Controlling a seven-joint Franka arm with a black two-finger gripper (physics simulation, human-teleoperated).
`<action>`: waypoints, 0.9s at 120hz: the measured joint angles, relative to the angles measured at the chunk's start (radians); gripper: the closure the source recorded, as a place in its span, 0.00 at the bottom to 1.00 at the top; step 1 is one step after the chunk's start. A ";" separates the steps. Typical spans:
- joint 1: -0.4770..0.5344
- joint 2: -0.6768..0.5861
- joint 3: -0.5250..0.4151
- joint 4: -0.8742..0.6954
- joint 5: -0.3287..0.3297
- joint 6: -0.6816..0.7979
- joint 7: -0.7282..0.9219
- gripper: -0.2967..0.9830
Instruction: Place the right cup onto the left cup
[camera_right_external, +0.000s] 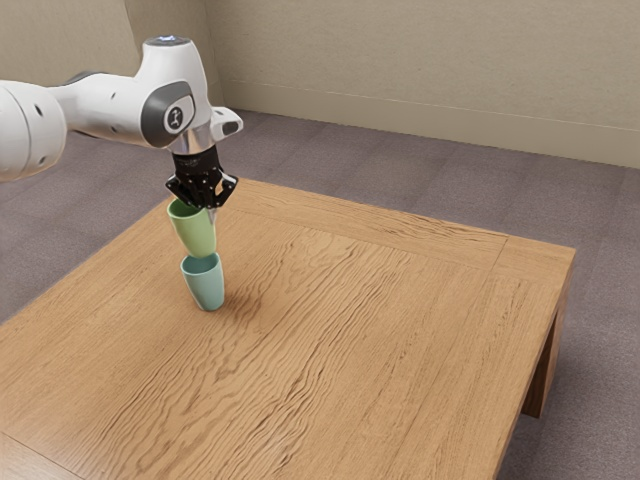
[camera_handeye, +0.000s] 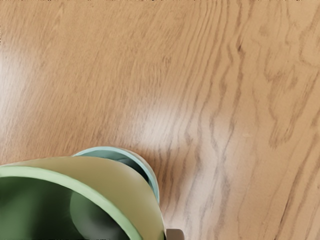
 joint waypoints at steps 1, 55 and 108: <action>0.001 0.001 0.000 0.001 0.000 0.000 0.000 0.85; 0.011 -0.012 0.000 -0.028 -0.002 0.013 0.004 0.85; 0.013 -0.010 0.000 -0.056 -0.003 0.036 0.003 0.85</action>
